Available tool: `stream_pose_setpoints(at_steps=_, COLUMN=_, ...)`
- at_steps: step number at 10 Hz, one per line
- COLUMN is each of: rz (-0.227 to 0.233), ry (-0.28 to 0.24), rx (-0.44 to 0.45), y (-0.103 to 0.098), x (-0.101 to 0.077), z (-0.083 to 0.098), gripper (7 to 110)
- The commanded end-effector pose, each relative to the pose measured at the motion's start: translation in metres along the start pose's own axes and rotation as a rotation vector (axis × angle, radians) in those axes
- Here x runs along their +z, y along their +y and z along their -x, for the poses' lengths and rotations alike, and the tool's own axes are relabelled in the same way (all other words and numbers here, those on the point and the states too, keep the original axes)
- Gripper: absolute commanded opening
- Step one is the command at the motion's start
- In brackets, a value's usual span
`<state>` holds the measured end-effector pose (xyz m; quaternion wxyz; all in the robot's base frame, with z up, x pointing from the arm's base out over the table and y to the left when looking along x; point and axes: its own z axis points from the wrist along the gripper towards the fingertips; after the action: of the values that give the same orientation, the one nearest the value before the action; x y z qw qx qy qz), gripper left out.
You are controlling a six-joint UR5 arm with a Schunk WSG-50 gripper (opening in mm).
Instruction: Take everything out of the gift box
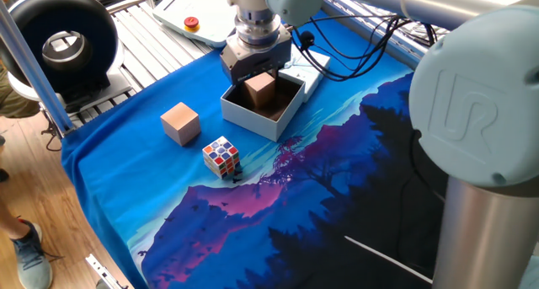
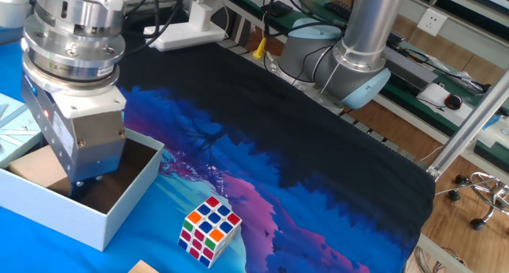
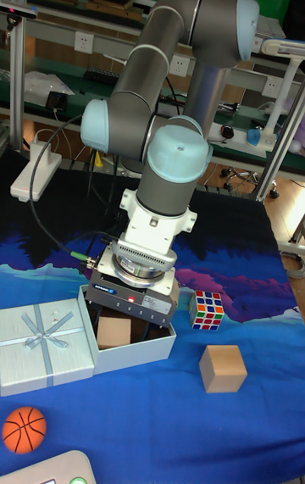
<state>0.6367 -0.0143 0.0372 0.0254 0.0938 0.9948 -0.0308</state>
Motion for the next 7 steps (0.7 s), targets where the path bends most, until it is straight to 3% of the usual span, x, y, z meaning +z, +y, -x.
stream_pose_setpoints(at_steps=1, rz=0.043, ry=0.027, rx=-0.025, y=0.005, x=-0.001, z=-0.007, gripper=22)
stream_pose_setpoints(at_steps=4, rz=0.039, ry=0.017, rx=-0.031, y=-0.001, x=-0.001, z=-0.003, gripper=22)
stream_pose_setpoints(at_steps=7, rz=0.055, ry=0.019, rx=-0.019, y=0.012, x=-0.009, z=-0.006, gripper=22)
